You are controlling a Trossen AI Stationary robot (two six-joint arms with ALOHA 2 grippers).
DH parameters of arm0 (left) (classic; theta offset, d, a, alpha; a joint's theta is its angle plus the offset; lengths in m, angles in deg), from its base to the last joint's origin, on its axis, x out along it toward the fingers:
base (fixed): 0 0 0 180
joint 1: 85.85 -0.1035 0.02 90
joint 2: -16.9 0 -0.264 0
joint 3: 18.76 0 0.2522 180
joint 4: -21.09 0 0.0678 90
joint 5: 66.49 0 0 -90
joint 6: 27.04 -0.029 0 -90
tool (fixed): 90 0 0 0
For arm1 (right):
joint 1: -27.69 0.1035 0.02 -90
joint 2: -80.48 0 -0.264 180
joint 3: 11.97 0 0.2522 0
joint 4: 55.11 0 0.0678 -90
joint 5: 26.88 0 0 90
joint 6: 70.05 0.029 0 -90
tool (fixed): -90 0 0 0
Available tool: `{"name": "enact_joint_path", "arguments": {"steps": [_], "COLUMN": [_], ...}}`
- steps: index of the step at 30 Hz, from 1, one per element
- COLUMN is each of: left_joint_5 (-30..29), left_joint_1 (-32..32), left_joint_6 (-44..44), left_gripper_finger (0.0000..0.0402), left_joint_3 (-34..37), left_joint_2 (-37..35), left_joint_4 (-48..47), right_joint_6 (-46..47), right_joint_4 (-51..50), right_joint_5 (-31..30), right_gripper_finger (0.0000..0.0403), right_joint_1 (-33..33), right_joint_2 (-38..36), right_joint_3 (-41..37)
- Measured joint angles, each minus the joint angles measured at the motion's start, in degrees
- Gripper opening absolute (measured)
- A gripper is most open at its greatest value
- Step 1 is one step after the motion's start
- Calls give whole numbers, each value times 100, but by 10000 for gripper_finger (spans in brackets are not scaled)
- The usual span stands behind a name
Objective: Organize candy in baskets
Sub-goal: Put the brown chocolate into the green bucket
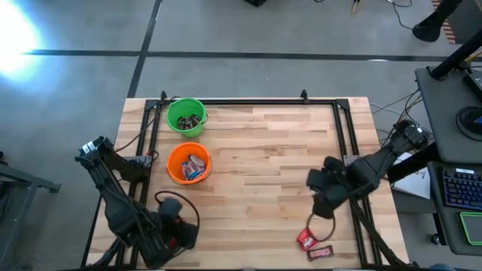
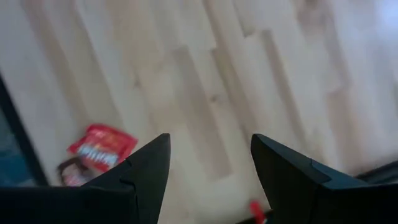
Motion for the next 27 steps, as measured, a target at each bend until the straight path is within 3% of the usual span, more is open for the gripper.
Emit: {"name": "enact_joint_path", "arguments": {"steps": [3, 5, 14, 22, 27], "left_joint_5": [-938, -1234, -1259, -1271, -1271], "left_joint_1": [-44, -124, -578, -693, -694], "left_joint_6": [-234, -520, -1899, -2367, -2424], "left_gripper_finger": [164, 164, 165, 165, 165], "left_joint_3": [0, -2, -2, -2, -2], "left_joint_2": [68, 169, 726, 960, 1028], "left_joint_4": [348, 579, 1554, 2130, 2304], "right_joint_6": [638, 1121, 2659, 2645, 2412], "right_joint_4": [-42, -40, 328, 294, 298], "right_joint_5": [92, 186, 409, 1297, 1468], "right_gripper_finger": [219, 219, 219, 219, 219], "right_joint_1": [384, 653, 1789, 2220, 2332], "right_joint_2": [3, 41, 619, 1531, 1930], "right_joint_3": [-2, -2, -35, -39, -50]}}
